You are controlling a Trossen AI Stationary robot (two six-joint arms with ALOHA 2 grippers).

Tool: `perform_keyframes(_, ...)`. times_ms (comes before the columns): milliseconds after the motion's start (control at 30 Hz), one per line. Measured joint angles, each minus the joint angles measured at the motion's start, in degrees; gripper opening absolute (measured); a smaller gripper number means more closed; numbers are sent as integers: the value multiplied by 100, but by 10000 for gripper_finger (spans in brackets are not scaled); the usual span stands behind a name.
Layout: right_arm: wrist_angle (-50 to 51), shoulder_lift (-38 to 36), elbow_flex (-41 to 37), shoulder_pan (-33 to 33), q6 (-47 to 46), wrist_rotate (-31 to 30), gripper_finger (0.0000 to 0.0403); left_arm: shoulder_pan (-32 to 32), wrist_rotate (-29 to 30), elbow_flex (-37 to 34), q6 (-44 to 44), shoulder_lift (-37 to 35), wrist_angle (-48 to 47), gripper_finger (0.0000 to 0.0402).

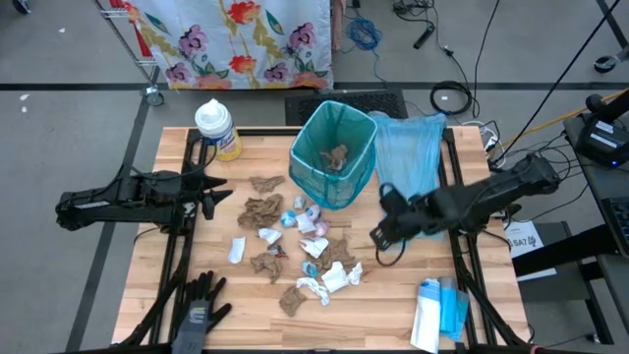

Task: Place trash/remove bag and relplace
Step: Put the brown napkin into the trash bin

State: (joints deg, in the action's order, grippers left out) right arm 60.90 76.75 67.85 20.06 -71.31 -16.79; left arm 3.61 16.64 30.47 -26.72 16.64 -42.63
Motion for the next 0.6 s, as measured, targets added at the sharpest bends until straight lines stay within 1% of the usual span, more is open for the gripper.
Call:
perform_keyframes(167, -1706, 0, -1239, 208, -408, 198, 135, -1, -7, -1, 0, 0, 8, 219)
perform_keyframes(300, -2700, 0, -1895, 218, -609, 221, 135, 1, -102, -1, 1, 0, 11, 219)
perform_keyframes(367, -2966, 0, -2047, 216, -591, 216, 135, -1, -212, -1, 2, 0, 11, 219)
perform_keyframes(433, -2977, -1, -2062, 191, -499, 204, 134, -1, -280, -1, -5, 36, 15, 219)
perform_keyframes(600, -2931, -2, -2069, 22, 157, 187, 134, 0, -484, 0, -362, 340, 17, 219)
